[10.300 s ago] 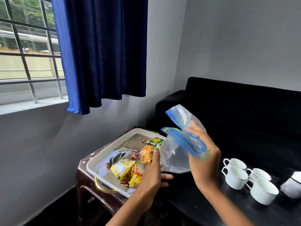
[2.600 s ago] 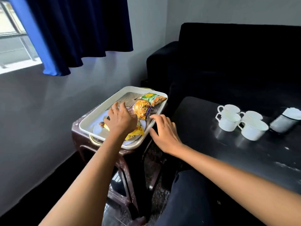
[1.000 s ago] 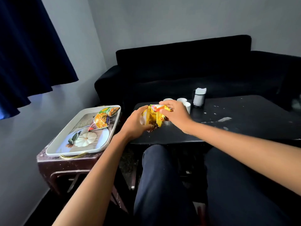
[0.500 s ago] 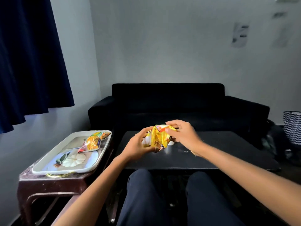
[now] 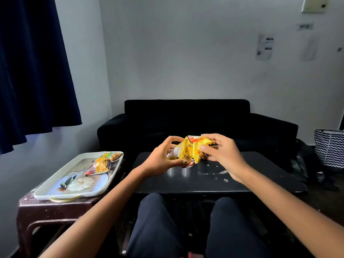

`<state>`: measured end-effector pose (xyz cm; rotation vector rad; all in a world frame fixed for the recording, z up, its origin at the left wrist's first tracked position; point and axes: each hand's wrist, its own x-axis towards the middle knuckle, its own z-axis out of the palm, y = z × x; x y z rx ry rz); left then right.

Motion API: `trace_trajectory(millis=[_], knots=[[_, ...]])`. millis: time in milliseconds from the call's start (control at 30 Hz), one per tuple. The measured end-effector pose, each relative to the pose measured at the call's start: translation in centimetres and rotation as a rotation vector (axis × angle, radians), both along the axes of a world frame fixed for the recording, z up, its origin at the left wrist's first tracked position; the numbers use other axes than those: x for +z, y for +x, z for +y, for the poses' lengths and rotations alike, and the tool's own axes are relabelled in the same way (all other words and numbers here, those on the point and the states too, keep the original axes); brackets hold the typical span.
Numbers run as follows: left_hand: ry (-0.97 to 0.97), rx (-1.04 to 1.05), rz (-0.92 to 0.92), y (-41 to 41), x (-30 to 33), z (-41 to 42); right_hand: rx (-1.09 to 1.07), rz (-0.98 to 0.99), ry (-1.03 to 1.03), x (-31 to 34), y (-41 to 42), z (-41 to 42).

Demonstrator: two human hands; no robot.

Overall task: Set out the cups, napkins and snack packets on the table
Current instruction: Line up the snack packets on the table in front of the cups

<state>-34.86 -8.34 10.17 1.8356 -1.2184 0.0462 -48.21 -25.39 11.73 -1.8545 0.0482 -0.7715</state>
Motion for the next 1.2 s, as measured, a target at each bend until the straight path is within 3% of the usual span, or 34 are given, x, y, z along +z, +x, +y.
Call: trace_trajectory(millis=[233,600,800,1000,1200], knots=[[-0.049,0.053,-0.013,-0.7,0.1,-0.1,-0.13,-0.162,0.008,-0.3,-0.1,0.9],[-0.187,0.393,-0.604,-2.6,-0.2,-0.9,-0.201,-0.26,0.021,-1.6,-0.3,0.9],[-0.142,0.366,-0.551,-2.6,-0.5,-1.0,-0.254,-0.291,-0.001,-2.5,-0.4,1.7],[-0.074,0.413,-0.676,-2.9,-0.5,-0.9,-0.303,-0.28,-0.092,-2.5,-0.8,2.8],[-0.101,0.419,-0.675,-2.9,-0.6,-1.4,-0.308,-0.269,-0.143,-2.4,-0.8,2.9]])
